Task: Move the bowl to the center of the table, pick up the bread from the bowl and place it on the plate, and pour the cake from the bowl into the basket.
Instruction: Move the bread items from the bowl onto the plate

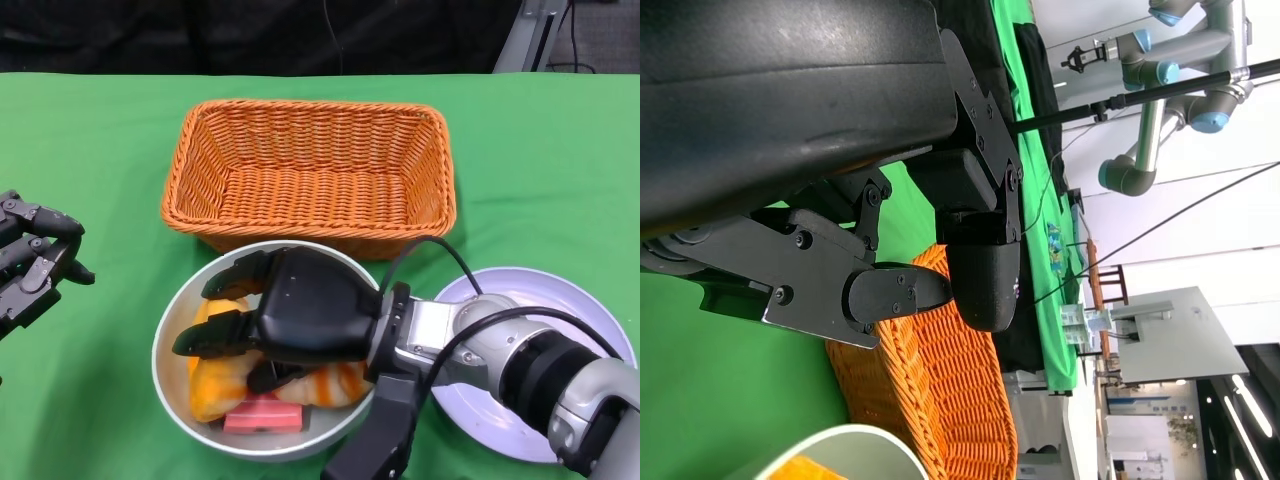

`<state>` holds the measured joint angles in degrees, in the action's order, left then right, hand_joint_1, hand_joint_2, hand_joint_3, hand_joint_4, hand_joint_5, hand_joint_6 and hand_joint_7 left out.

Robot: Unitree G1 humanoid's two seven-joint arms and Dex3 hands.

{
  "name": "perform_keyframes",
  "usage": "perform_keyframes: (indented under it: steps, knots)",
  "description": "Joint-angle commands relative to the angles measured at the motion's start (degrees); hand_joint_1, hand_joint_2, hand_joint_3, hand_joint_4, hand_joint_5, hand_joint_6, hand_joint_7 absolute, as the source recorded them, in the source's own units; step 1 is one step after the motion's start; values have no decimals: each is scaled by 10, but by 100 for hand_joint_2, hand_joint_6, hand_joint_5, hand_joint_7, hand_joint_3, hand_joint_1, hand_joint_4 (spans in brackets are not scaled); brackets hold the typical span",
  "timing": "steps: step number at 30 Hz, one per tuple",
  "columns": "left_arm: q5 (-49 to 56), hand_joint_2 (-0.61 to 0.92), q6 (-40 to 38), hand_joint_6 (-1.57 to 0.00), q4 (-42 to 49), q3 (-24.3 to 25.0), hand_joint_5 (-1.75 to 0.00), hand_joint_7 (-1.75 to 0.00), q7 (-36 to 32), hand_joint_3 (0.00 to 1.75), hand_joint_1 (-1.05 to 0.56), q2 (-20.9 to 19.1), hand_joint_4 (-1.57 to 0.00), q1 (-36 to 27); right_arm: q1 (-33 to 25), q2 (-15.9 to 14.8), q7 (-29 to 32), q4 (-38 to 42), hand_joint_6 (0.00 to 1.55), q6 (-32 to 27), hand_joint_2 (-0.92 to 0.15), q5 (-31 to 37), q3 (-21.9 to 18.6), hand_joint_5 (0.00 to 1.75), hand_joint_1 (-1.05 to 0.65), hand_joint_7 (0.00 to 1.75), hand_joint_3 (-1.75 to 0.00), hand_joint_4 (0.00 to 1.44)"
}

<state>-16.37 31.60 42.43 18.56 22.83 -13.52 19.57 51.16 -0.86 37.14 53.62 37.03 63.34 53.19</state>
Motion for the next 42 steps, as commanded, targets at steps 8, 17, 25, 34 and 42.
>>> perform_keyframes:
  steps: [8, 17, 25, 34, 42]
  knots:
    - [5, 87, 21, -86, 18, 1, -135, -105, 1, 48, -9, -12, -84, 7, -14, 1, 74, 26, 103, -2, -87, 20, 29, 59, -42, 1, -1, 91]
    - [4, 82, 22, -87, 24, 1, -135, -106, 3, 59, -7, -9, -85, 10, -7, 9, 165, 54, 121, 12, -83, 22, 43, 101, -34, 4, 0, 92]
    - [6, 79, 23, -86, 28, -1, -135, -108, 2, 64, -7, -9, -84, 11, -5, 16, 201, 70, 124, 25, -82, 16, 40, 124, -31, 2, 0, 82]
    - [14, 79, 30, -87, 35, -4, -134, -104, -4, 63, -9, -11, -84, 13, -1, 18, 226, 73, 123, 27, -83, 8, 29, 135, -28, 2, 0, 76]
    - [1, 79, 22, -88, 41, 0, -136, -105, 4, 62, -9, -9, -85, 17, 5, 10, 228, 56, 122, 42, -86, -2, 8, 143, -30, 1, -1, 74]
